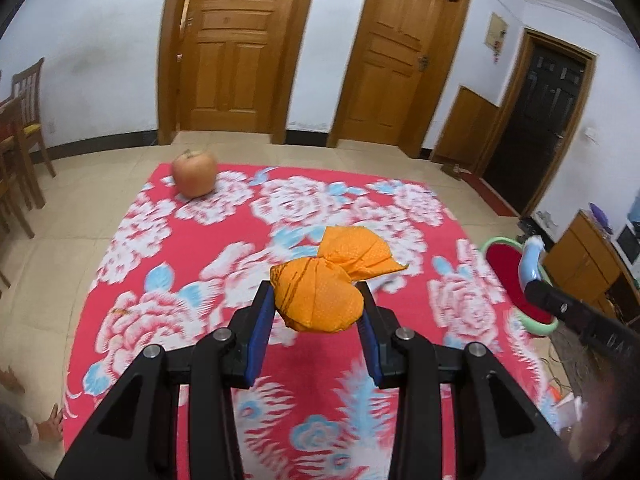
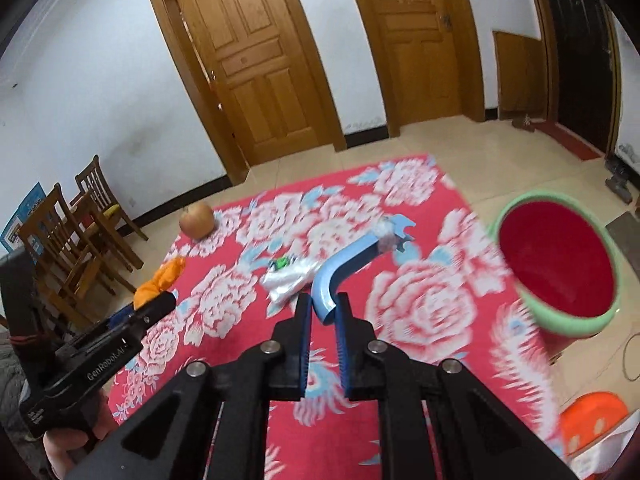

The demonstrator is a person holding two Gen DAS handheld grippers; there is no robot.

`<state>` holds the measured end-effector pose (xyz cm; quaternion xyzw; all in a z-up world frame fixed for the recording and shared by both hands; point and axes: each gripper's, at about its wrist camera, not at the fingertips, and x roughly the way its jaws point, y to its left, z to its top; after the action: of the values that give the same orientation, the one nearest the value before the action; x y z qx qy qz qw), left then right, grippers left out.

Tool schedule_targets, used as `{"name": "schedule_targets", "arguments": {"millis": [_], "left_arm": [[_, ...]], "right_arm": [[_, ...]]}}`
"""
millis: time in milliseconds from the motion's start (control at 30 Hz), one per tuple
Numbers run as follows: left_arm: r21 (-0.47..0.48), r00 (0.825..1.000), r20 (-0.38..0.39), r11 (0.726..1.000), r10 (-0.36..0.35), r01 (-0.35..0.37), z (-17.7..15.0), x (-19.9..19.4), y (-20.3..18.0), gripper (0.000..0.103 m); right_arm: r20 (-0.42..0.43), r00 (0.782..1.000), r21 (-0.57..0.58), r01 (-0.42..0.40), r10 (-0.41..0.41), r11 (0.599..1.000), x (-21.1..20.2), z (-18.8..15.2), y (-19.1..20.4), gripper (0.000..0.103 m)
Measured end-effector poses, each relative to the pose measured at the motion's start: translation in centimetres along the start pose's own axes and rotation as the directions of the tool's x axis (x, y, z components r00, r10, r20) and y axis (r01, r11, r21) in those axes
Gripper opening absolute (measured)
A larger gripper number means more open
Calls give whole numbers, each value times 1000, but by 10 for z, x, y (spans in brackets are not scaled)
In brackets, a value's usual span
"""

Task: Collect trash
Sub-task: 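Carry the blue piece and orange bag over the red bin and release both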

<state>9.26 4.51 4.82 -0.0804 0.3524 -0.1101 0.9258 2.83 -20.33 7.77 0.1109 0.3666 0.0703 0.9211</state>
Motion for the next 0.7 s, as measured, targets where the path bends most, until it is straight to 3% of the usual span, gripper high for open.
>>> {"name": "schedule_targets", "arguments": {"millis": [300,700], "left_arm": [[72,993,8,991,-117,116,25,-6,-55,40],[115,980,-24,973,-198,200,36,18,-117,40]], "right_arm": [[87,996,-14,23,-21,1000,-59,37,-20,13],[162,980,131,91,-112,987,-74,40,-96,13]]}}
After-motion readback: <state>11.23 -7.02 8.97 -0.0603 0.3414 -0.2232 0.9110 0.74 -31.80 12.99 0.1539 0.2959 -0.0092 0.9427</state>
